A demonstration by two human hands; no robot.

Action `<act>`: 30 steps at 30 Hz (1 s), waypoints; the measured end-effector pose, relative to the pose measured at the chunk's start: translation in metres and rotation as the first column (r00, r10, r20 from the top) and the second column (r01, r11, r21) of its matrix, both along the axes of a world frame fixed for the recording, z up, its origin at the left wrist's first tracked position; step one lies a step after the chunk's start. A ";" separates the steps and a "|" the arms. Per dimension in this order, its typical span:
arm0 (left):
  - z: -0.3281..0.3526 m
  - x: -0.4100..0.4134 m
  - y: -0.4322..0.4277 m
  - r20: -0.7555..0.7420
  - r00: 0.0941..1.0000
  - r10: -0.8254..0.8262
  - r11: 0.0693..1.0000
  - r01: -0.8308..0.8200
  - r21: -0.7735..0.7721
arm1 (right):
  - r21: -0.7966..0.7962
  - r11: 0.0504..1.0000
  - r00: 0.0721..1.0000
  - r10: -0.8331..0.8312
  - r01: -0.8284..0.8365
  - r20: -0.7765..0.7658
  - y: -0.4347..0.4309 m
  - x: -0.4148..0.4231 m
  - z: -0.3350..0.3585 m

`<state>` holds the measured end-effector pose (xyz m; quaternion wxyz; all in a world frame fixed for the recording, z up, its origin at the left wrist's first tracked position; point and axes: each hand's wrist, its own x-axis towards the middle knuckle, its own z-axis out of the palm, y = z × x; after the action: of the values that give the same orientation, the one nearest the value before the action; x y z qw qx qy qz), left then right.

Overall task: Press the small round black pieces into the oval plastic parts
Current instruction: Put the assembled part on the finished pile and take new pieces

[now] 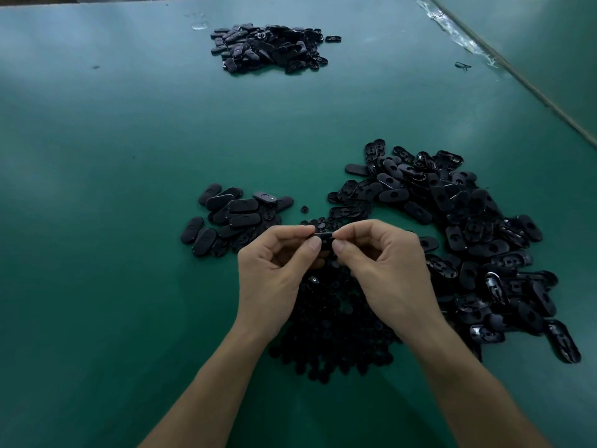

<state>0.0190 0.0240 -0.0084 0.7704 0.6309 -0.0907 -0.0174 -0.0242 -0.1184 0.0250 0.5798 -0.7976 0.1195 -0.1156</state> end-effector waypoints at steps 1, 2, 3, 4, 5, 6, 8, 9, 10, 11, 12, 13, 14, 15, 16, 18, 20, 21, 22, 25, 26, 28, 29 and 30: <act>0.000 0.000 0.000 -0.003 1.000 -0.005 1.000 0.005 0.008 | -0.016 1.000 1.000 -0.008 0.008 0.001 0.000 0.000 -0.001; -0.001 0.000 0.000 -0.005 1.000 -0.012 1.000 0.012 0.015 | -0.027 1.000 1.000 -0.016 0.016 0.006 0.001 0.000 -0.001; -0.001 0.000 0.000 -0.004 1.000 -0.021 1.000 0.021 0.019 | -0.031 0.999 1.000 -0.018 0.018 0.011 0.001 0.000 -0.002; -0.001 0.000 0.000 -0.002 1.000 -0.030 0.999 0.030 0.021 | -0.035 0.999 1.000 -0.012 0.012 0.014 0.001 0.000 -0.002; -0.001 0.000 0.000 0.000 0.999 -0.038 0.999 0.038 0.022 | -0.041 0.999 1.000 0.000 0.001 0.012 0.001 0.000 -0.002; -0.001 0.000 0.000 0.002 0.999 -0.046 0.999 0.046 0.023 | -0.049 0.999 1.000 0.009 -0.009 0.007 0.001 0.000 -0.002; -0.001 0.000 0.000 0.003 0.998 -0.057 0.998 0.057 0.029 | -0.064 0.998 1.000 0.022 -0.022 0.000 0.001 0.000 -0.002; 0.000 0.000 0.000 0.000 0.998 -0.060 0.998 0.060 0.033 | -0.076 0.997 1.000 0.025 -0.025 -0.001 0.001 -0.001 -0.001; 0.000 0.000 0.000 -0.003 0.998 -0.064 0.997 0.064 0.042 | -0.092 0.995 1.000 0.028 -0.027 0.000 0.001 0.000 -0.001; 0.000 -0.001 0.000 -0.003 0.998 -0.070 0.996 0.070 0.056 | -0.113 0.993 1.000 0.028 -0.027 0.002 0.001 -0.001 0.000; 0.000 -0.001 0.000 0.000 0.997 -0.077 0.994 0.077 0.072 | -0.135 0.991 1.000 0.028 -0.028 0.002 0.001 0.000 0.001; 0.000 -0.001 0.000 0.003 0.996 -0.084 0.993 0.083 0.089 | -0.157 0.987 0.999 0.032 -0.031 -0.001 0.002 0.000 0.002; 0.000 -0.001 0.000 0.004 0.996 -0.087 0.990 0.086 0.108 | -0.177 0.983 0.999 0.039 -0.039 -0.008 0.002 0.000 0.003; 0.000 -0.001 -0.001 0.005 0.996 -0.085 0.988 0.084 0.128 | -0.192 0.980 0.999 0.048 -0.050 -0.017 0.001 0.000 0.003; 0.000 -0.001 -0.001 0.007 0.997 -0.081 0.986 0.079 0.148 | -0.200 0.978 0.998 0.055 -0.059 -0.026 0.001 0.000 0.004; 0.000 -0.002 -0.002 0.011 0.998 -0.068 0.982 0.065 0.176 | -0.203 0.977 0.998 0.055 -0.059 -0.028 0.002 0.000 0.005; 0.001 -0.002 -0.002 0.015 0.998 -0.059 0.983 0.055 0.176 | -0.213 0.976 0.999 0.038 -0.041 -0.015 0.005 0.000 0.006; 0.002 -0.002 -0.002 0.013 0.998 -0.056 0.984 0.053 0.168 | -0.222 0.974 0.999 0.032 -0.033 -0.008 0.007 0.000 0.006; 0.002 -0.002 -0.002 0.007 0.999 -0.052 0.986 0.051 0.156 | -0.230 0.973 1.000 0.028 -0.028 -0.003 0.009 0.000 0.006; 0.002 -0.001 -0.002 -0.005 0.999 -0.037 0.991 0.038 0.128 | -0.199 0.980 1.000 0.028 -0.029 -0.009 0.009 0.000 0.006; 0.002 -0.001 -0.002 -0.006 0.999 -0.036 0.992 0.037 0.124 | -0.169 0.985 0.999 0.032 -0.035 -0.016 0.009 0.000 0.006; 0.001 -0.001 -0.002 -0.009 0.999 -0.037 0.993 0.038 0.114 | -0.106 0.993 0.998 0.048 -0.051 -0.030 0.007 0.000 0.006; 0.000 0.000 -0.002 -0.010 0.999 -0.037 0.993 0.038 0.109 | -0.081 0.995 0.998 0.058 -0.061 -0.035 0.006 0.001 0.006; 0.000 0.000 -0.001 -0.012 0.999 -0.038 0.994 0.039 0.104 | -0.069 0.995 0.997 0.069 -0.071 -0.039 0.005 0.000 0.006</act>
<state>0.0189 0.0227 -0.0084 0.7364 0.6683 -0.0979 -0.0399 -0.0239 -0.1137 0.0309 0.5529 -0.8231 0.0979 -0.0848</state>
